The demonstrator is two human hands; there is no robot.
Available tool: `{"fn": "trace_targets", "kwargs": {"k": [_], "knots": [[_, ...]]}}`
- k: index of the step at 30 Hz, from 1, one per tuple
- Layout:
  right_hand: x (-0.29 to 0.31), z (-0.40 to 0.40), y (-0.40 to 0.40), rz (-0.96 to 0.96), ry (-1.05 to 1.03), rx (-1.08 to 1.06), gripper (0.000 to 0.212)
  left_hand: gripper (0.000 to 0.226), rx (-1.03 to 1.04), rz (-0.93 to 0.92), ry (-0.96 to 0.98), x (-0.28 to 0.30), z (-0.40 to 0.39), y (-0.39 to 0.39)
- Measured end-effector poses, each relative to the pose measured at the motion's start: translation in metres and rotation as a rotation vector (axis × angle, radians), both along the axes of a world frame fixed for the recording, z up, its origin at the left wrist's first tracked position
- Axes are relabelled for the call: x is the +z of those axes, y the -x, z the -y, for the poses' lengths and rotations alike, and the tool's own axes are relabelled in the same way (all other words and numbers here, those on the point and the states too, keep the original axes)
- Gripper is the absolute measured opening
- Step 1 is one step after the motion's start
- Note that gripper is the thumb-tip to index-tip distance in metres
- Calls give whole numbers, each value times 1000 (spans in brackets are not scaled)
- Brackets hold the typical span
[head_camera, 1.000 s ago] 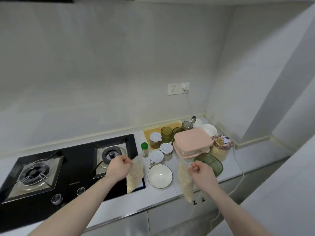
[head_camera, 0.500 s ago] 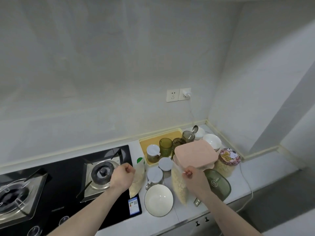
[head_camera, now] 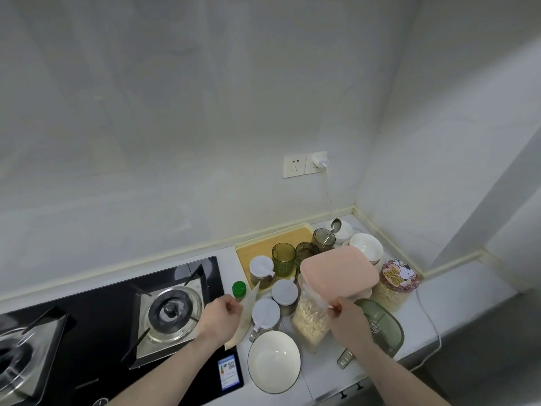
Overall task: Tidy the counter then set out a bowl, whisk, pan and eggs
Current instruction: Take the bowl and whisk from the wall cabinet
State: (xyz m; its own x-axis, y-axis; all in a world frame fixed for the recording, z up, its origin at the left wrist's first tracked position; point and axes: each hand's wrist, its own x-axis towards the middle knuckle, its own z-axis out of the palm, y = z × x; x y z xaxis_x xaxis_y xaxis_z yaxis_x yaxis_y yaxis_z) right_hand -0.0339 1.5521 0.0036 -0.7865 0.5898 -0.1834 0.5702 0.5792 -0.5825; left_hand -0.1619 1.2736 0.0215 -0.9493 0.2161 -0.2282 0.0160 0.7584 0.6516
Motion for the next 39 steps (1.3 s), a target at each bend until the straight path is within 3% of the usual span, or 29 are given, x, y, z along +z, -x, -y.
{"fn": "trace_targets", "kwargs": {"k": [13, 21, 29, 39], "knots": [[2, 8, 8, 41, -106, 127, 3, 10, -5, -85, -2, 10, 20, 1], [40, 21, -5, -111, -122, 176, 30, 11, -109, -208, -20, 39, 18, -5], [164, 30, -1, -415, -92, 255, 34, 31, -282, -481, -138, 172, -2, -22], [375, 21, -24, -975, -166, 347, 34, 37, -349, -1090, -111, 392, -27, -78]]}}
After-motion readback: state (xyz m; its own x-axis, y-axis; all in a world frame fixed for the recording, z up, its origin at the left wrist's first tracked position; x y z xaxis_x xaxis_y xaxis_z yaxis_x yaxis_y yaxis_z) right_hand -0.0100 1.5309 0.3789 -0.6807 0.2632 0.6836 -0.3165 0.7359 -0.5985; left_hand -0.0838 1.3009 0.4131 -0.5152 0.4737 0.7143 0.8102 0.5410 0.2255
